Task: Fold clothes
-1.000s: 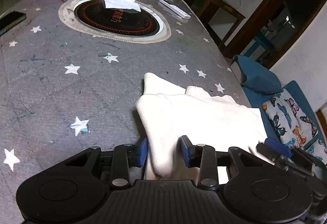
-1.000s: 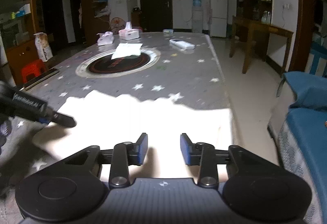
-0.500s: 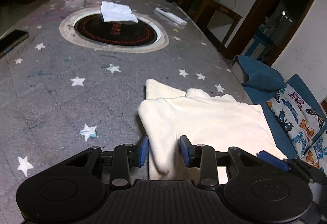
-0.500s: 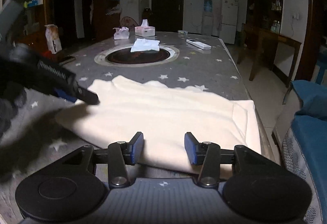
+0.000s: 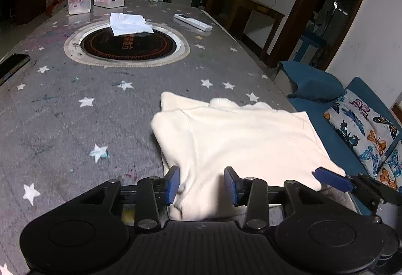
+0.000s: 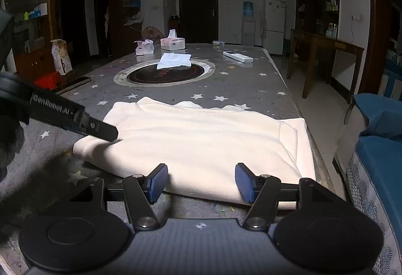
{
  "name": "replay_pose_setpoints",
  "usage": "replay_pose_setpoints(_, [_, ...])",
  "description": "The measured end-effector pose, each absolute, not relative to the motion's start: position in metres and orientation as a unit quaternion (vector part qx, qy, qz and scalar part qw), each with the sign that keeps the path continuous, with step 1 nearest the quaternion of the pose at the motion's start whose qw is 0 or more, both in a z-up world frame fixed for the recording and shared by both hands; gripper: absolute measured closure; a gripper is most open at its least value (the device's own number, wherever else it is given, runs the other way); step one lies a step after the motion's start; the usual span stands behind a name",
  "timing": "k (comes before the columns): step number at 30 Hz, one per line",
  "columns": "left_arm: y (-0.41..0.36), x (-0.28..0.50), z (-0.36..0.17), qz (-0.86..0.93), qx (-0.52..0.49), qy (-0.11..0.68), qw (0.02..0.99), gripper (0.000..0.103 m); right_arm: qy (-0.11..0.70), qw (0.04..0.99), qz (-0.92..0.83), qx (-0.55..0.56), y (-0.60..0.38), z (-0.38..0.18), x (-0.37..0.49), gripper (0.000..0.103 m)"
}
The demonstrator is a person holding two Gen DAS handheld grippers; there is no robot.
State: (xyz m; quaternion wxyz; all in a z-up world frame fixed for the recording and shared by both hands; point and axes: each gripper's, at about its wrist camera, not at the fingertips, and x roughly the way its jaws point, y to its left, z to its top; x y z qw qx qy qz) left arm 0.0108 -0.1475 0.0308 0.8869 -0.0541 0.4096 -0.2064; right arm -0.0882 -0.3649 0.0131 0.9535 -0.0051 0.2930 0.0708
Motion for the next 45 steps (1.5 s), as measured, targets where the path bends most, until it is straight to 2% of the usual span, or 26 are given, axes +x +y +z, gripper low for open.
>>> replay_pose_setpoints(2, [-0.148,0.009,0.029,-0.205,-0.049,0.411,0.887,0.053,0.295,0.953,0.070,0.000,-0.366,0.013,-0.089,0.025])
replay_pose_setpoints(5, [-0.149,0.005,0.027,-0.203,-0.045,0.412,0.887,0.049,0.296,0.953,0.065,0.003,-0.365,0.015,-0.093,0.019])
replay_pose_setpoints(10, [-0.150,-0.002,0.026,-0.206,-0.044,0.413,0.886,0.041,0.299,0.952,0.059,0.017,-0.369,0.016,-0.097,0.015])
replay_pose_setpoints(14, [-0.152,-0.011,0.026,-0.207,-0.037,0.408,0.889,0.035,0.302,0.952,0.052,0.024,-0.370,0.015,-0.100,0.007])
replay_pose_setpoints(19, [-0.150,-0.020,0.027,-0.210,-0.039,0.403,0.890,0.023,0.298,0.953,0.048,0.017,-0.368,0.017,-0.106,0.000])
replay_pose_setpoints(25, [-0.146,-0.033,0.030,-0.210,-0.036,0.391,0.895,0.011,0.300,0.953,0.044,0.011,-0.365,0.017,-0.111,0.000])
replay_pose_setpoints(33, [-0.143,-0.050,0.032,-0.211,-0.014,0.370,0.905,0.001,0.306,0.951,0.038,0.011,-0.364,0.016,-0.119,0.000])
replay_pose_setpoints(45, [-0.140,-0.069,0.031,-0.218,-0.007,0.366,0.904,0.000,0.310,0.950,0.030,0.019,-0.362,0.014,-0.130,0.000])
